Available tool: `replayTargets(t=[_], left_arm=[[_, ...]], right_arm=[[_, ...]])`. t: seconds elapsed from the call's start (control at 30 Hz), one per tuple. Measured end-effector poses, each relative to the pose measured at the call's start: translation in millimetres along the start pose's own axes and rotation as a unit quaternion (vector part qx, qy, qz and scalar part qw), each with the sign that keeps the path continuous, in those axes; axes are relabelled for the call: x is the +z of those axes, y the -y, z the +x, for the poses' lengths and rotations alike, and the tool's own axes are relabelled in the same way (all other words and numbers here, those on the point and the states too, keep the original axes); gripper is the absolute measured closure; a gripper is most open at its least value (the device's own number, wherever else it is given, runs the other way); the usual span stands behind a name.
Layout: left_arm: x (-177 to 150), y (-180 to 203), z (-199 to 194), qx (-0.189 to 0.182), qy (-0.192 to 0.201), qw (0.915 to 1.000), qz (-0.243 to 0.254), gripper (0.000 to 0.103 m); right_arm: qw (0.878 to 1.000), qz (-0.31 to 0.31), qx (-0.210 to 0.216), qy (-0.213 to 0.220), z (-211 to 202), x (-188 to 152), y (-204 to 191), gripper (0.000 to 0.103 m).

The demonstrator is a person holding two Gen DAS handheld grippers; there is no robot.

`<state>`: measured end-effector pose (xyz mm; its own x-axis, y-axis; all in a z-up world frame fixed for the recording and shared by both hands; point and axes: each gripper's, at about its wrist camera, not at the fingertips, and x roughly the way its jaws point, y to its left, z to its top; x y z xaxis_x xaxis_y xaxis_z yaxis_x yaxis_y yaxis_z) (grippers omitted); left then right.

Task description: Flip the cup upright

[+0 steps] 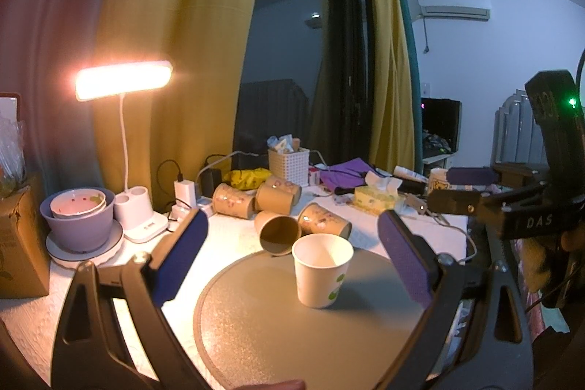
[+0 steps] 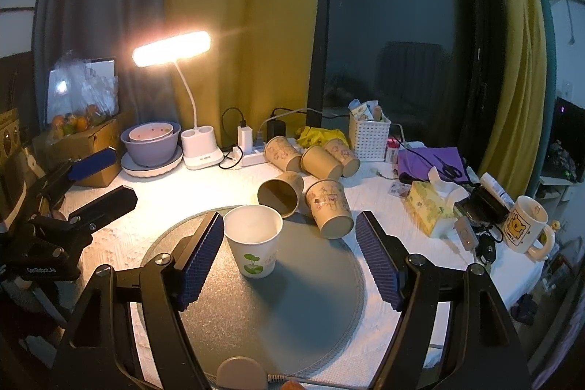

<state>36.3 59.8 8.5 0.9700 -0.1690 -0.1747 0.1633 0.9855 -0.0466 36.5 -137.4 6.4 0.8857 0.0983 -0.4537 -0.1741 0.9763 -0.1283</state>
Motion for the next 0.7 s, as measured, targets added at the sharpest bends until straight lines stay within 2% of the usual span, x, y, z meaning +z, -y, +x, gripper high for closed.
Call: replayTargets(t=[0.7], left_arm=[[-1.1,0.0,0.8,0.000,-0.001,1.0000,0.001,0.008]], right_arm=[[1.000,0.001,0.000,-0.001,0.6,-0.1,0.6,0.025]])
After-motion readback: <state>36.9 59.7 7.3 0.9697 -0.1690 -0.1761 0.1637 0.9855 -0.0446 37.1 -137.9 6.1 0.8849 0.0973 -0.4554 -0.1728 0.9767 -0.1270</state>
